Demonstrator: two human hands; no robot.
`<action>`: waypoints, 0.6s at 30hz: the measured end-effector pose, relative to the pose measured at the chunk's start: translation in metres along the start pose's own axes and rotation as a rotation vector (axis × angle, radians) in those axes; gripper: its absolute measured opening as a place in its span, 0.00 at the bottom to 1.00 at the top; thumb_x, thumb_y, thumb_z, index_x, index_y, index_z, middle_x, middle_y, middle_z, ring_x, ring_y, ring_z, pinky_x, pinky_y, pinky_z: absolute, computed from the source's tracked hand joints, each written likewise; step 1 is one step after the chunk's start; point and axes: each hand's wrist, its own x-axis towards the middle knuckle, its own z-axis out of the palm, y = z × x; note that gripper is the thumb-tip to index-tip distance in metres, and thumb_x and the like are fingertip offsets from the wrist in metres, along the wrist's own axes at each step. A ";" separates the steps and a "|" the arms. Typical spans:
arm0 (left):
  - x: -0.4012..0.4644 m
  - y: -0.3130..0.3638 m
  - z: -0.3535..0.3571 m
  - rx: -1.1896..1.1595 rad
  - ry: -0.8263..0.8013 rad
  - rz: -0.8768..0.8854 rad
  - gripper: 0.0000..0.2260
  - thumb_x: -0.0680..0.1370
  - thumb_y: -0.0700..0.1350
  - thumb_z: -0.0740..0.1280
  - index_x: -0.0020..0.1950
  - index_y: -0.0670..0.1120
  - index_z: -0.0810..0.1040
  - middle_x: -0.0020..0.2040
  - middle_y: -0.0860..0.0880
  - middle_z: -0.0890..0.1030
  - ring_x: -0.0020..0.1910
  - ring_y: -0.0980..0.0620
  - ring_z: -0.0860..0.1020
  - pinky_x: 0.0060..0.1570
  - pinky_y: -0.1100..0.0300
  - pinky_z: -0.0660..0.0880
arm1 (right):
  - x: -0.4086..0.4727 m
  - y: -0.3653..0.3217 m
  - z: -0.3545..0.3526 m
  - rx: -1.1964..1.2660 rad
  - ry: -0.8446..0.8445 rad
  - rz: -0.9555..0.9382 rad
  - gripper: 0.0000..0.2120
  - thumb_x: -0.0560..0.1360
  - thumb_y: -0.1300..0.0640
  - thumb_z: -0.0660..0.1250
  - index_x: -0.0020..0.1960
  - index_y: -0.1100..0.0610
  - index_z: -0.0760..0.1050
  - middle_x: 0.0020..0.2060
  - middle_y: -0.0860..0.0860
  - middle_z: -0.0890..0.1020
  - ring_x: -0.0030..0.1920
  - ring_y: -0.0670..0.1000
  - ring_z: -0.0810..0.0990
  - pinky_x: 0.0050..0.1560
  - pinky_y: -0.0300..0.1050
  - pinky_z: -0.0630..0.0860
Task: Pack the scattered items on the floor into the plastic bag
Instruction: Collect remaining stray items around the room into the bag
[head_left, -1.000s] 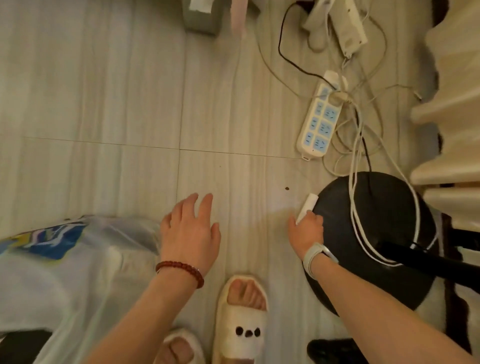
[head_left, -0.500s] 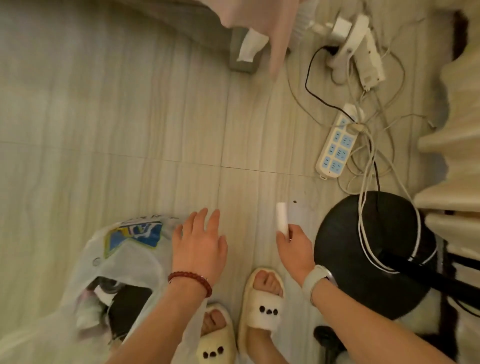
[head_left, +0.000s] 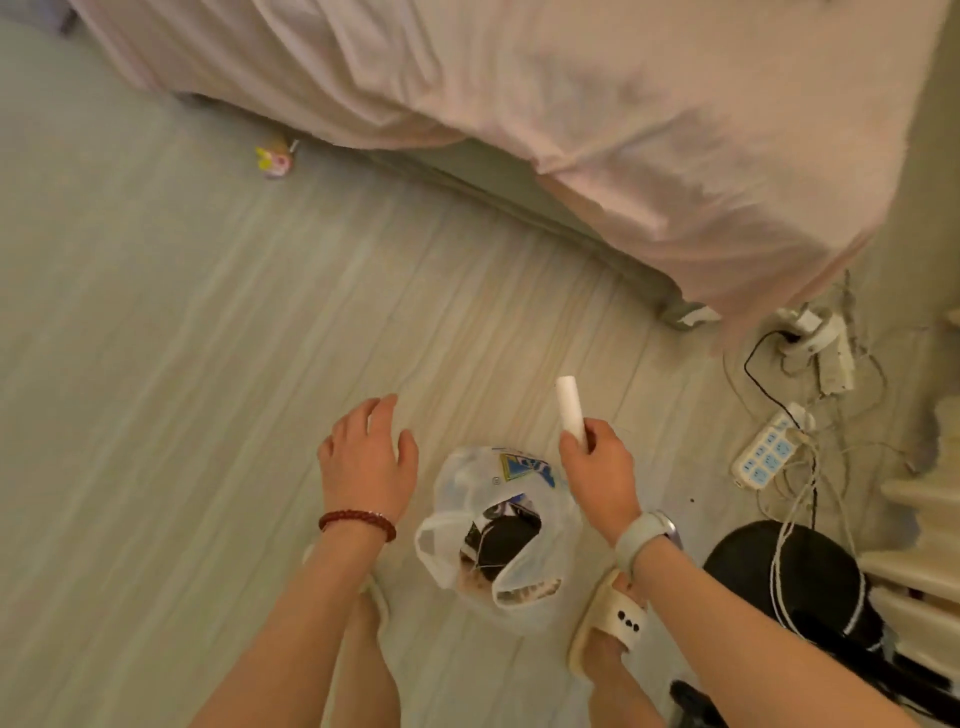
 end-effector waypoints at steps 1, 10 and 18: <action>0.000 -0.019 -0.025 -0.027 0.010 -0.020 0.18 0.76 0.44 0.61 0.67 0.44 0.69 0.65 0.43 0.72 0.64 0.42 0.69 0.61 0.45 0.64 | -0.011 -0.030 0.014 0.012 -0.003 -0.012 0.11 0.76 0.59 0.60 0.56 0.62 0.72 0.37 0.50 0.75 0.36 0.49 0.75 0.35 0.40 0.71; 0.056 -0.207 -0.231 -0.066 0.027 -0.117 0.17 0.77 0.43 0.61 0.65 0.43 0.70 0.64 0.42 0.73 0.62 0.42 0.71 0.59 0.46 0.68 | -0.081 -0.248 0.174 0.107 -0.077 -0.061 0.05 0.75 0.60 0.59 0.49 0.59 0.72 0.40 0.54 0.76 0.38 0.53 0.77 0.33 0.39 0.72; 0.203 -0.247 -0.300 -0.094 -0.028 -0.107 0.17 0.78 0.44 0.59 0.66 0.44 0.68 0.65 0.43 0.71 0.63 0.44 0.70 0.60 0.49 0.68 | -0.028 -0.371 0.255 0.134 -0.092 -0.058 0.06 0.75 0.60 0.59 0.49 0.60 0.72 0.38 0.53 0.76 0.35 0.50 0.77 0.32 0.39 0.72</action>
